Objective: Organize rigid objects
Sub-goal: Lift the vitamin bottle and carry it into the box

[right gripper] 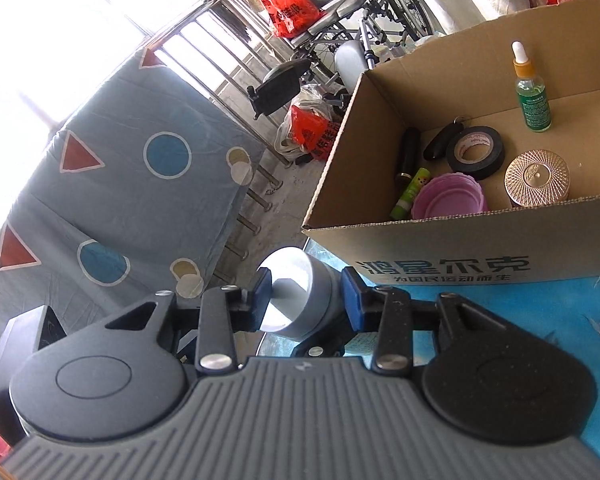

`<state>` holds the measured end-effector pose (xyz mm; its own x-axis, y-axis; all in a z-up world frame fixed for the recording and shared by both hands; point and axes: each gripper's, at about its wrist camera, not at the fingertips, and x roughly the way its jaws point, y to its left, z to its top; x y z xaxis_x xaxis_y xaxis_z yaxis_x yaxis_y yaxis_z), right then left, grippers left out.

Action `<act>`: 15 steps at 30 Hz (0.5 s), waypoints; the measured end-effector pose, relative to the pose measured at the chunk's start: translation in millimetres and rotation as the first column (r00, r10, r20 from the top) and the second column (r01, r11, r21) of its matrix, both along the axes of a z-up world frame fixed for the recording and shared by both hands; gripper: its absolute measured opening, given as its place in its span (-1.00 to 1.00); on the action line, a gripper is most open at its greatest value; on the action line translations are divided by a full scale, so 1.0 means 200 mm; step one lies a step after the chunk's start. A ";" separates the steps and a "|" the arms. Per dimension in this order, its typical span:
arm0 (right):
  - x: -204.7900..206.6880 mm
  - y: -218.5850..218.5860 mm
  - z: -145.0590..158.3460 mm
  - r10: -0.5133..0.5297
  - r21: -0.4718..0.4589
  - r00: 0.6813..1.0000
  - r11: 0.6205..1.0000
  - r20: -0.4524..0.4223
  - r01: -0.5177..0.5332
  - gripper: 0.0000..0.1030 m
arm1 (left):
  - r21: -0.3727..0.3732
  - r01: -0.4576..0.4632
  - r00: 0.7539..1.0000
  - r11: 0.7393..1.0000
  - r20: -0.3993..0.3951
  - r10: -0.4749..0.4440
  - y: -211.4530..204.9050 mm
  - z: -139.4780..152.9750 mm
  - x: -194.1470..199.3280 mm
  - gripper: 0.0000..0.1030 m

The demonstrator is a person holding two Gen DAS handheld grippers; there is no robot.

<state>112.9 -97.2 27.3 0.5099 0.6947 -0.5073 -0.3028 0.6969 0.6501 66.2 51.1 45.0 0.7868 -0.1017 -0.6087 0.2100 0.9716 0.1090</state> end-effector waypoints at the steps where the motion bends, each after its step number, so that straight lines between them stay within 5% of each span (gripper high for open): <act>1: -0.02 0.00 0.05 0.007 0.006 1.000 1.000 0.024 -0.007 -0.27 | 0.008 -0.003 1.000 1.000 0.023 0.003 0.00 0.05 -0.02 0.05; 7: -0.09 -0.03 0.37 0.025 0.002 0.981 1.000 0.191 -0.026 -0.23 | 0.038 0.011 0.988 0.999 0.153 -0.017 -0.06 0.31 -0.02 0.05; 15: 0.03 -0.29 0.65 -0.068 -0.027 0.959 0.997 0.276 0.079 -0.22 | -0.017 0.146 0.973 0.989 0.185 -0.141 -0.30 0.50 0.25 0.05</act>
<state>119.6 -155.6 156.7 0.6823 0.6335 -0.3649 -0.4132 0.7459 0.5224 116.8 -8.6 145.0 0.8601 -0.2379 -0.4511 0.3268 0.9362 0.1292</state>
